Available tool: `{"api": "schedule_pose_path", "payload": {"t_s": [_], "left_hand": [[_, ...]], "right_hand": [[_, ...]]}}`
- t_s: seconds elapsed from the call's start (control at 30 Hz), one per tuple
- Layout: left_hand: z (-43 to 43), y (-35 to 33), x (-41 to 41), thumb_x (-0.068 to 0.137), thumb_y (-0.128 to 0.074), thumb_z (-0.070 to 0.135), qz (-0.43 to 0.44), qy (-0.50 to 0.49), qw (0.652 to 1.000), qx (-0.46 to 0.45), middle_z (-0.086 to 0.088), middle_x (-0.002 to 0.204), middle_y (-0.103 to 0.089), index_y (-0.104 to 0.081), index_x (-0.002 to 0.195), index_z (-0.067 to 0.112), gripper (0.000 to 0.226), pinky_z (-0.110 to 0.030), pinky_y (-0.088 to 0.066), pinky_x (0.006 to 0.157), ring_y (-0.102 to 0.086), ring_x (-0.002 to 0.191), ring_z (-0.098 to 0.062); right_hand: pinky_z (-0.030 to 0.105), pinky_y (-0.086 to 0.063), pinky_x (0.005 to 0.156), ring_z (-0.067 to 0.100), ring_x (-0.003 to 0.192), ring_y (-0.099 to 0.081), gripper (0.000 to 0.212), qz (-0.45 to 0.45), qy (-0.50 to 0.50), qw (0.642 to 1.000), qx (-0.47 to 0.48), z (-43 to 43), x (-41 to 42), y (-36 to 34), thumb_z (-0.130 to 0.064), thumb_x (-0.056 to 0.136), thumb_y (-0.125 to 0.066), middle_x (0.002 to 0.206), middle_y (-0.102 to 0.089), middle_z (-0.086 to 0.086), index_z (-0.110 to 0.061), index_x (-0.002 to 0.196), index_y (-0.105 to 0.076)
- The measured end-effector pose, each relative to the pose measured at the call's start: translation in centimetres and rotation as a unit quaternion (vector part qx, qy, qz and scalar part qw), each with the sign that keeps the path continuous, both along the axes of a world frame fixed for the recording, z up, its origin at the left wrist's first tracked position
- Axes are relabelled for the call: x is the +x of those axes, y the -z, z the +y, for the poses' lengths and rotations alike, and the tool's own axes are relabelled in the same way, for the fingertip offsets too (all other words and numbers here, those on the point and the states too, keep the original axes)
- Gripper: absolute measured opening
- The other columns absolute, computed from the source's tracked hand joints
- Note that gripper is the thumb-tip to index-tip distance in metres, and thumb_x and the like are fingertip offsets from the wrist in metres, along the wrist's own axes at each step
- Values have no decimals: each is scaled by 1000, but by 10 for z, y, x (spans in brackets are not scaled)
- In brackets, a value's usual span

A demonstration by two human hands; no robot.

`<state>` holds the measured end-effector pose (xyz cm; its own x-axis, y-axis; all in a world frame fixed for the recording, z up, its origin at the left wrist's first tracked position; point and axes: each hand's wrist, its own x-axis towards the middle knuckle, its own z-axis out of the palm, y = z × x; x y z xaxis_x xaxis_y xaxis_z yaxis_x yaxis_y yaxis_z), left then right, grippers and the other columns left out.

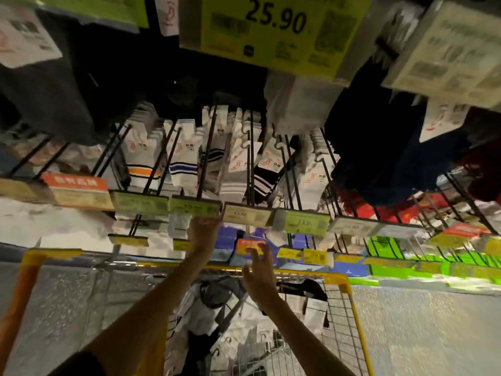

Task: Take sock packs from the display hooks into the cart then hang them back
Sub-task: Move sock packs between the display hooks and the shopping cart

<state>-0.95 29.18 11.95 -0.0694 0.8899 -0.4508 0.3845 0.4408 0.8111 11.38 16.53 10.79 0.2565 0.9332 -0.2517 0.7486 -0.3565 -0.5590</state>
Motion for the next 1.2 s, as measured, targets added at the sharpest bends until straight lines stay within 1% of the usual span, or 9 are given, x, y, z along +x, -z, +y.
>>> {"api": "schedule_pose_path", "payload": {"t_s": [0.17,0.3,0.4,0.53,0.63,0.77,0.87,1.0,1.2], "left_hand": [[-81,47,-33,63,-65,33,-17,38,998,-46,-7,67,-69,-67,62,27,7,-44,-55,72,-69,76,-35],[-143,66,-46,64,-62,34,9,80,993,-89,-10,76,-72,-66,70,27,10,-40,-57,69,-69,76,-30],[-186,96,-55,70,-69,34,5,77,987,-138,-1,72,-66,-62,73,23,13,-35,-53,70,-62,67,-19],[-234,140,-57,72,-69,19,23,54,989,-135,7,57,-65,-69,65,28,12,-24,-45,59,-61,60,-15],[-257,163,-53,78,-61,11,77,62,986,-136,-8,79,-70,-70,83,17,11,-24,-46,59,-64,70,-21],[-275,215,-52,84,-62,0,116,45,984,-129,-13,101,-66,-63,110,6,27,-43,-54,82,-64,94,-31],[-277,253,-53,86,-62,14,170,51,982,-68,-16,109,-62,-53,131,9,46,-47,-50,86,-59,102,-35],[-259,293,-55,92,-64,17,233,64,970,19,-20,147,-40,-43,141,2,56,-52,-34,111,-36,137,-39],[-228,340,-70,71,-71,45,231,116,966,7,-10,143,-37,-32,139,31,79,-45,-39,102,-36,132,-37]], "right_hand": [[45,-46,95,42,115,-49,31,3,-54,998,-35,-52,-6,19,-9,83,-58,122,-52,24,-3,113,-64],[52,-59,70,26,96,-43,51,23,-107,994,-8,-95,-3,66,-3,60,-67,107,-49,10,-8,109,-55],[53,-56,73,23,95,-40,30,9,-155,988,19,-132,5,117,-11,75,-54,103,-39,4,-13,104,-48],[39,-56,76,26,101,-42,31,-10,-179,983,-25,-158,4,148,-19,82,-49,110,-42,9,-13,112,-50],[40,-58,70,22,95,-38,35,8,-202,979,-28,-177,2,181,-21,75,-45,106,-47,11,-12,109,-49],[48,-51,87,29,110,-37,46,52,-216,966,-132,-188,-5,219,-23,84,-45,118,-55,27,-9,128,-45],[39,-37,104,33,130,-31,55,53,-267,945,-184,-187,-9,239,-20,92,-47,141,-36,24,-9,144,-35],[36,-30,108,31,135,-27,59,51,-261,951,-161,-189,-7,274,-13,93,-55,148,-28,17,-11,148,-31],[32,-38,99,28,131,-33,63,61,-206,963,-161,-180,-12,298,-13,91,-63,144,-31,14,-13,146,-33]]}}
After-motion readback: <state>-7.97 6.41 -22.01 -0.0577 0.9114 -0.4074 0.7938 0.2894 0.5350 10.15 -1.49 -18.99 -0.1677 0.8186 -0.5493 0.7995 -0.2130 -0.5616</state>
